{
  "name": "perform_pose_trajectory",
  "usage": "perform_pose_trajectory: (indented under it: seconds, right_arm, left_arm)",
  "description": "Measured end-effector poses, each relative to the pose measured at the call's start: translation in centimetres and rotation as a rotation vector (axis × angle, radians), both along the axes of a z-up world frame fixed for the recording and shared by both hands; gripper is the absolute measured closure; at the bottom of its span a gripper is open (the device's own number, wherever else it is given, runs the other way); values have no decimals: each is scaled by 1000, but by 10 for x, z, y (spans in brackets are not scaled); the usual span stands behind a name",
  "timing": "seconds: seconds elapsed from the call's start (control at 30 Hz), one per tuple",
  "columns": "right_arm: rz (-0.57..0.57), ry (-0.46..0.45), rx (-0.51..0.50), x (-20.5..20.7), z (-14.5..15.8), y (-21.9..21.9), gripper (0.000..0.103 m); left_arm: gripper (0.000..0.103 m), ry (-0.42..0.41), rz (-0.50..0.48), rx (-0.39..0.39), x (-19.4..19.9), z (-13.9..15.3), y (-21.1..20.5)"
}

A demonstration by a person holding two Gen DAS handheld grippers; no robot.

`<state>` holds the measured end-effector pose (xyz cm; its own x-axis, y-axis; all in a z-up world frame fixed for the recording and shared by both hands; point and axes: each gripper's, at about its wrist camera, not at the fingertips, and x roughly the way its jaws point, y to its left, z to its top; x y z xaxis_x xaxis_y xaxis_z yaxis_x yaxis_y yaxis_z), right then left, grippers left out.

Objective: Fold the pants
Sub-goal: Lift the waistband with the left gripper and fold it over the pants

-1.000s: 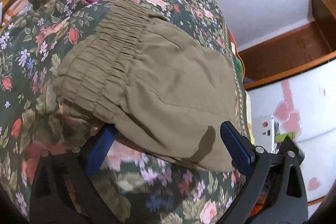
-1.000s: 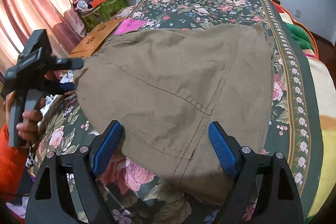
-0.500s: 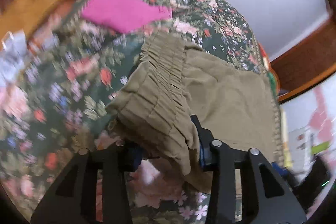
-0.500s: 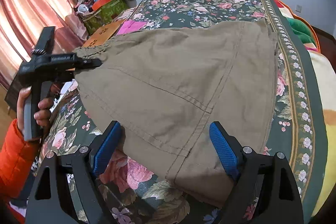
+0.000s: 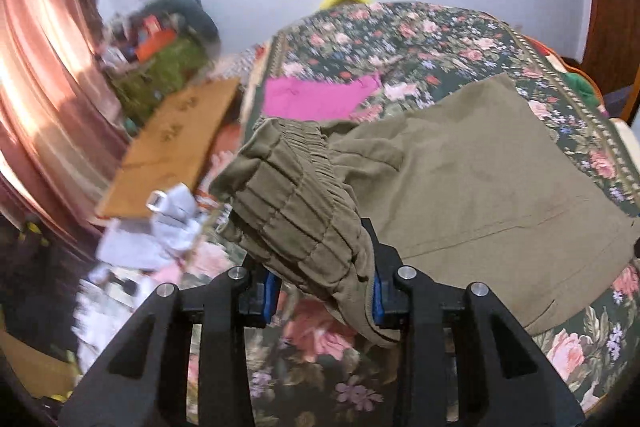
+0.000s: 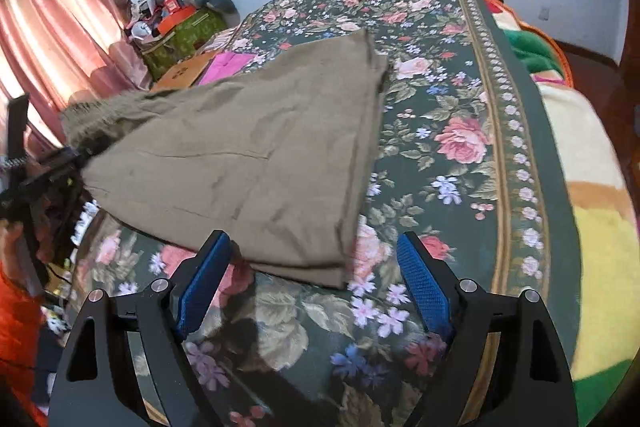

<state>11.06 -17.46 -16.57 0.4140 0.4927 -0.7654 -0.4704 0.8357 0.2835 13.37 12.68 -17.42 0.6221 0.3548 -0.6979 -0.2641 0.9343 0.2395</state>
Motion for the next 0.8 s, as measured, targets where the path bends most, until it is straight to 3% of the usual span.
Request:
perform_pose_trajectory:
  seconds: [0.13, 0.3, 0.53, 0.63, 0.8]
  right_arm:
    - [-2, 31, -8, -1, -12, -1, 21]
    - [-5, 28, 4, -2, -14, -4, 21]
    - [6, 8, 44, -8, 1, -10, 21]
    - [-8, -12, 50, -8, 7, -16, 20]
    - [-34, -2, 57, -6, 5, -24, 20]
  left_arm:
    - [69, -64, -31, 62, 4, 24, -21]
    - [70, -156, -131, 60, 15, 58, -56]
    - [72, -166, -272, 57, 43, 73, -109]
    - [72, -137, -341, 3, 55, 71, -128]
    - [72, -35, -441, -199, 79, 60, -147]
